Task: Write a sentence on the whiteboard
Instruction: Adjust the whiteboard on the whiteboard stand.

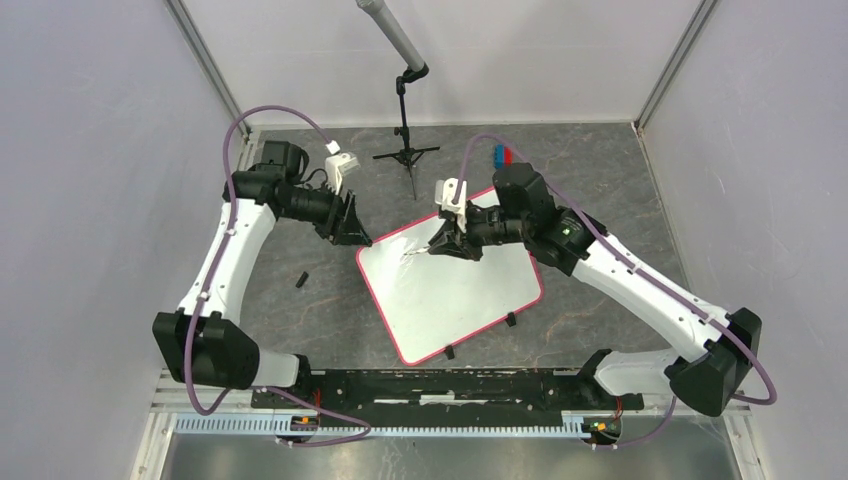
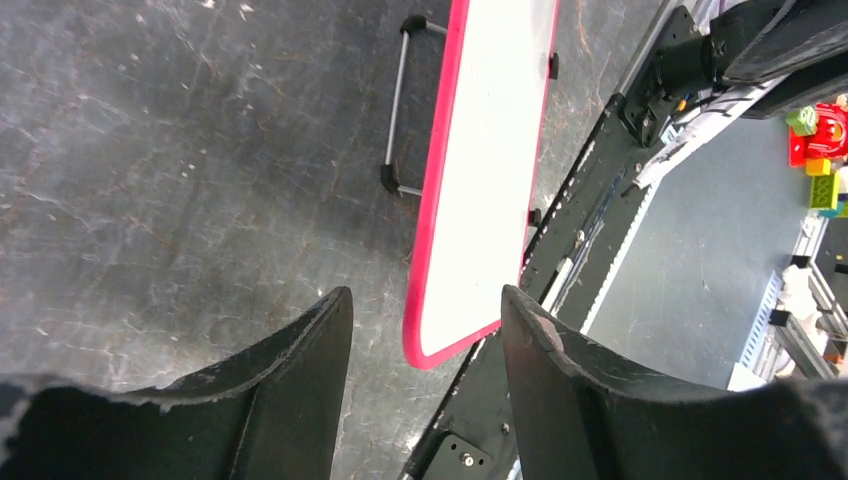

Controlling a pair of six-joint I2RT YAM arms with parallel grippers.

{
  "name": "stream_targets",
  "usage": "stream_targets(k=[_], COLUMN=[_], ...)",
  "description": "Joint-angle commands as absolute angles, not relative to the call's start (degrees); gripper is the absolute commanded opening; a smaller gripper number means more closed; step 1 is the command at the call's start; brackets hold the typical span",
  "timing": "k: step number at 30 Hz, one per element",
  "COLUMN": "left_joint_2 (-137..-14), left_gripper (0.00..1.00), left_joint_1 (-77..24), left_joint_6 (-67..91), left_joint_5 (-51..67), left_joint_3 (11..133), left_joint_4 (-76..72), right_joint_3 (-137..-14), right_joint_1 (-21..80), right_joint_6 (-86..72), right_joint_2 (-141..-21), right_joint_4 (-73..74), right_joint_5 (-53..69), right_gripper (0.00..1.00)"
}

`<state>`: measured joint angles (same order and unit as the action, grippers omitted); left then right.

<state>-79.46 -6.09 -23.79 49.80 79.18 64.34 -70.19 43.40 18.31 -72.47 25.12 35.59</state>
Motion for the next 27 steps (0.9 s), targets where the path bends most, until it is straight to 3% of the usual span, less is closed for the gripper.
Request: stream_targets(k=[1, 7, 15, 18, 23, 27], left_joint_2=[-78.6, -79.7, -82.4, -83.8, -87.5, -89.1], left_gripper=[0.62, 0.59, 0.2, 0.11, 0.03, 0.02], left_joint_1=[-6.2, -5.6, -5.6, -5.6, -5.5, -5.6], left_joint_6=[-21.2, -23.7, -26.1, -29.1, -33.7, -37.2], left_joint_5=[50.5, 49.6, 49.2, 47.5, 46.6, 46.3], left_joint_3=[75.7, 74.0, 76.6, 79.1, 83.4, 85.8], left_joint_4=[61.9, 62.6, 62.6, 64.7, 69.8, 72.0], right_joint_3=[-74.3, -72.5, -72.1, -72.1, -72.0, -72.1], right_joint_1=[45.2, 45.4, 45.4, 45.4, 45.4, 45.5], right_joint_6=[18.4, 18.2, 18.8, 18.9, 18.9, 18.7], right_joint_2=[-73.6, -72.1, -72.0, -72.2, -72.4, -72.9], right_joint_4=[21.5, 20.9, 22.2, 22.3, 22.4, 22.2], right_joint_5=[33.2, 33.3, 33.6, 33.7, 34.4, 34.9], right_gripper=[0.0, 0.0, 0.0, 0.0, 0.0, 0.0])
